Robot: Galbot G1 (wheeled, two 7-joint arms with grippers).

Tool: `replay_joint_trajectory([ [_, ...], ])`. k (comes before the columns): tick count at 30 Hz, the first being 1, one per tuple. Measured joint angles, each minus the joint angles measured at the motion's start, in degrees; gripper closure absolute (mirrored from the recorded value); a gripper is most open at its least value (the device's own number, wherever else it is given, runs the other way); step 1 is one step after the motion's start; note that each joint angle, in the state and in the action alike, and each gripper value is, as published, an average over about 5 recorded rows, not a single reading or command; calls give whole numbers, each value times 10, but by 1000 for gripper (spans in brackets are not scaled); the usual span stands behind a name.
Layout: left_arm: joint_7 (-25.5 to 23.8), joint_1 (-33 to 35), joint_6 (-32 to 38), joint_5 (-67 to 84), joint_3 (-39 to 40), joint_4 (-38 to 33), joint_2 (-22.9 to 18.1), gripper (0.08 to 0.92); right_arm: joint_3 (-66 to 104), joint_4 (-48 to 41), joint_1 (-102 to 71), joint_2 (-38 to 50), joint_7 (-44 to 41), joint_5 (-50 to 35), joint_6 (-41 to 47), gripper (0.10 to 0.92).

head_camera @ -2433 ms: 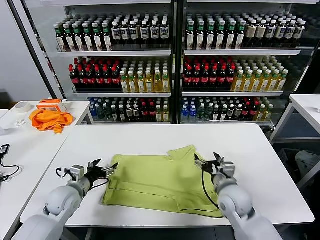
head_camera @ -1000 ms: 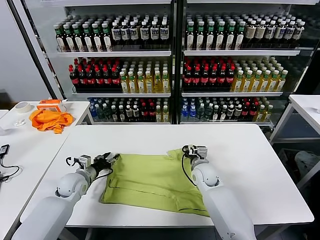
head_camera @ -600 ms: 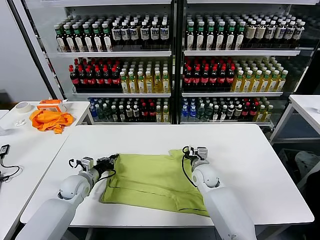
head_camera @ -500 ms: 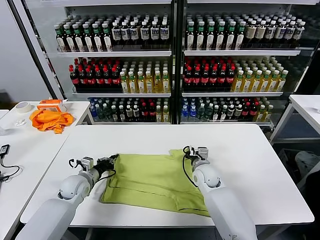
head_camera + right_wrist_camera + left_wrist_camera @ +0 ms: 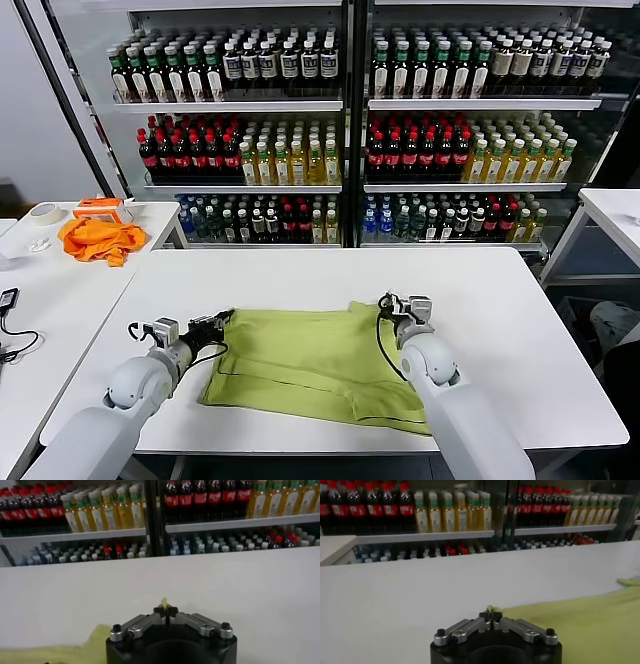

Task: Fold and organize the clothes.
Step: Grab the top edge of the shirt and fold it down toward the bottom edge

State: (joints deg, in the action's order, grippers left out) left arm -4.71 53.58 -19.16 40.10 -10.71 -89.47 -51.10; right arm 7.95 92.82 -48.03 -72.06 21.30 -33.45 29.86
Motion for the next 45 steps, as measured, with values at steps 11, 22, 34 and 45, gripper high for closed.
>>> replay_joint_trajectory([
  [11,8,59,8,9,-27,-70,13,914,14,103,-77,32,11,4,6,912],
  [22,8,95,21,5,-46,-86,22,914,24,175,-153,39,15,27,0,912],
  [34,5,123,29,-3,-53,-100,22,914,29,201,-199,40,22,58,-3,912],
  [45,4,136,31,-7,-59,-108,25,914,27,214,-220,39,23,71,-4,912],
])
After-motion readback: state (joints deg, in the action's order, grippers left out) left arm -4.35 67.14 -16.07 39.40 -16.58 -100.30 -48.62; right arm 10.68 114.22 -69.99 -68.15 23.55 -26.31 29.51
